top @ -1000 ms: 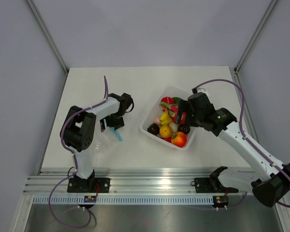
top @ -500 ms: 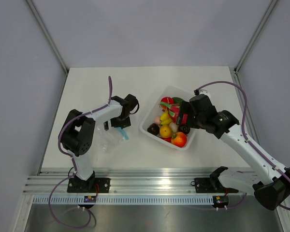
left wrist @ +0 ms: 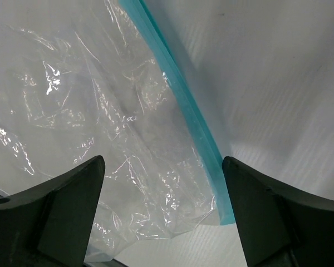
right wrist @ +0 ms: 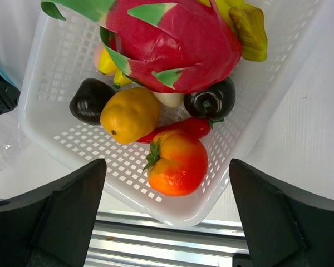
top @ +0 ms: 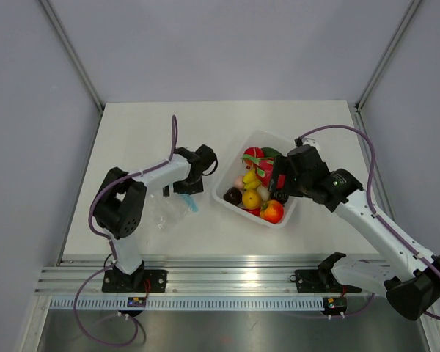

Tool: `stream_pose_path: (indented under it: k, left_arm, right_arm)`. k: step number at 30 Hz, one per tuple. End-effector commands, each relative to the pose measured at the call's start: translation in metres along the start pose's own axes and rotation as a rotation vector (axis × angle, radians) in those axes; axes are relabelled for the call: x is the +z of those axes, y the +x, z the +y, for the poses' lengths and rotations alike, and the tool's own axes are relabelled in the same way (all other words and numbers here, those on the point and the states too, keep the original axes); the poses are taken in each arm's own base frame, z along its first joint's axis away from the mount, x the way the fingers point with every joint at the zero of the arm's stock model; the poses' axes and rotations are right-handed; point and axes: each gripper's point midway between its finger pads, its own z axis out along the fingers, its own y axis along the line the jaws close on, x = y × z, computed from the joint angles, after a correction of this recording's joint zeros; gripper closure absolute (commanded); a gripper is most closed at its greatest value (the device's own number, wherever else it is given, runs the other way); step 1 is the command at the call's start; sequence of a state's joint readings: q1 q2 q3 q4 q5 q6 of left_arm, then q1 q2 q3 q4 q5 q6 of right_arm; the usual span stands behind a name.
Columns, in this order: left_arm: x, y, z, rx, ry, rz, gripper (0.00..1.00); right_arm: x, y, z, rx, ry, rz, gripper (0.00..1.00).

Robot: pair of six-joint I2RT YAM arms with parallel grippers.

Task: Place the food in the zip-top bag and seal the zipper
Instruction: Pick up the zipper food storage bag at the center of the board.

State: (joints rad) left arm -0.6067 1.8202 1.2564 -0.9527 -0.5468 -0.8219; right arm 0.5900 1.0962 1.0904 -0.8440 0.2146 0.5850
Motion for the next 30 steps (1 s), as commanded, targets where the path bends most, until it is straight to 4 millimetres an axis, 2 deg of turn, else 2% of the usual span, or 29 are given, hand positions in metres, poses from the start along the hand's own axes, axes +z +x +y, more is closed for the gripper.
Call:
stream_pose_path:
  k: [1,8,18,25,26,28,30]
  left_arm:
    - [-0.014,-0.024,-0.007,-0.063,0.021,-0.083,0.07]
    - [-0.014,-0.023,-0.022,-0.057,0.062,-0.094,0.04]
    - [0.011,-0.004,-0.011,-0.029,-0.057,-0.055,0.21]
    - [0.016,0.003,-0.01,-0.02,-0.05,-0.046,0.51]
    - [0.013,0.002,-0.009,-0.022,-0.039,-0.053,0.6]
    - [0.01,0.0,-0.01,-0.015,-0.015,-0.058,0.7]
    - [-0.001,-0.006,-0.01,-0.012,0.027,-0.075,0.82]
  right_arm:
    - [-0.005,0.002,0.002,0.018,-0.025,-0.002,0.01]
    - [-0.005,0.007,0.003,0.02,-0.034,0.011,0.01]
    - [-0.004,0.008,0.003,0.016,-0.036,0.018,0.01]
    - [-0.003,0.011,0.004,0.025,-0.044,0.026,0.01]
    - [-0.003,0.012,0.004,0.026,-0.043,0.027,0.01]
    - [-0.005,0.012,0.003,0.031,-0.042,0.023,0.01]
    - [-0.006,0.012,0.002,0.034,-0.04,0.023,0.0]
